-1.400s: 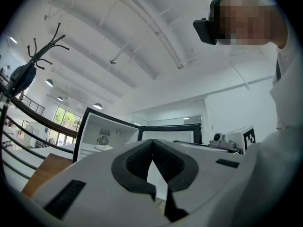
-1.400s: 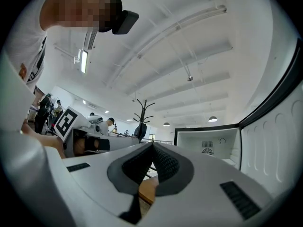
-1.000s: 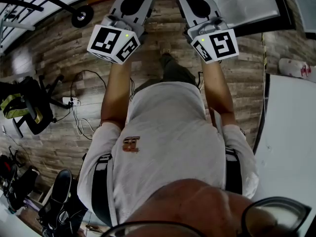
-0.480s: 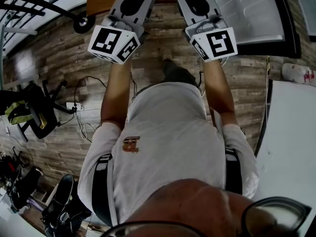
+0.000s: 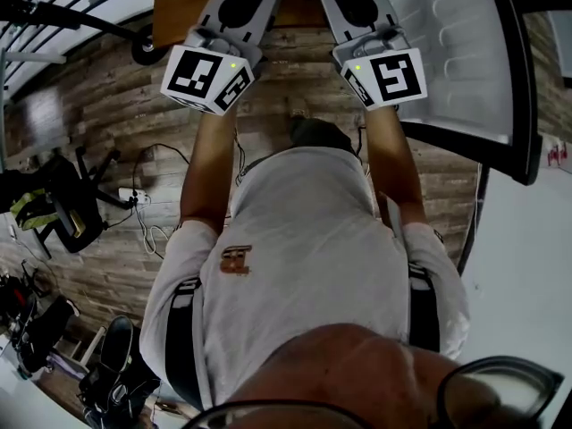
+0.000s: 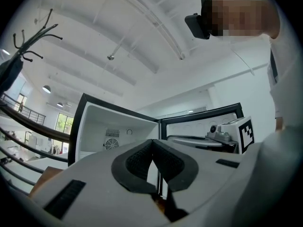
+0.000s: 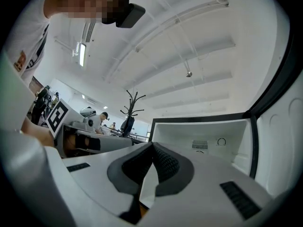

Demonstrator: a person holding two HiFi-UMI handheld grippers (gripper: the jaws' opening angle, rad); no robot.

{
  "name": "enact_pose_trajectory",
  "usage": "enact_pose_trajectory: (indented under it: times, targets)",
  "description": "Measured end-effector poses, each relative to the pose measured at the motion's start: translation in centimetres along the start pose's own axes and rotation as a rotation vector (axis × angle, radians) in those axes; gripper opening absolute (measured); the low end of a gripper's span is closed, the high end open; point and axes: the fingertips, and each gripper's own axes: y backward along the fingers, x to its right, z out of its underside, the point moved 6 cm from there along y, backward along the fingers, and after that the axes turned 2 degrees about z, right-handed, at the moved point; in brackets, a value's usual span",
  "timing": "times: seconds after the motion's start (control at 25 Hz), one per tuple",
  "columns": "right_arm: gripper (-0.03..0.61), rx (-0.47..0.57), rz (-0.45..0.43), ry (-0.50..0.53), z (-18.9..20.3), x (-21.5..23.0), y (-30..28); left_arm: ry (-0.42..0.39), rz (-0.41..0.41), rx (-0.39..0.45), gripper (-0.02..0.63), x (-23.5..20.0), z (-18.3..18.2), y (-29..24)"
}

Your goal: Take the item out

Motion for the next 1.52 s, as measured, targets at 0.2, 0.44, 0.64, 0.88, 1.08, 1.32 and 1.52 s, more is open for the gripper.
enact_pose_trajectory:
  times: [0.2, 0.44, 0.64, 0.88, 1.08, 1.32, 1.52]
  targets:
    - [0.032, -0.009, 0.001, 0.021, 1.5, 3.9, -2.7, -0.011, -0.028, -0.024, 0.018, -2.3, 0.9, -4.1]
    - [0.032, -0.013, -0.013, 0.022, 2.6, 8.2, -6.2, -0.017, -0.060, -0.030, 0.018, -5.1, 1.5, -8.6]
    - [0.032, 0.031, -0.006, 0.055, 3.6, 11.2, -8.5, -0.025, -0.083, -0.025, 0.018, -6.8, 2.4, -11.7]
    - [0.032, 0.036, 0.005, 0.032, 4.1, 12.4, -9.2, -0.055, -0.078, -0.048, 0.018, -7.5, 3.2, -13.2]
    - [0.032, -0.049, 0.022, 0.020, 4.6, 12.8, -9.6, -0.088, -0.063, -0.062, 0.018, -8.8, 3.2, -13.9]
    - [0.032, -0.073, 0.045, 0.036, 4.8, 13.4, -10.3, -0.176, -0.048, -0.112, 0.018, -10.2, 3.4, -14.9]
    - [0.032, -0.080, 0.072, 0.046, 5.0, 13.5, -10.3, -0.308, -0.039, -0.159, 0.018, -10.9, 3.9, -15.6]
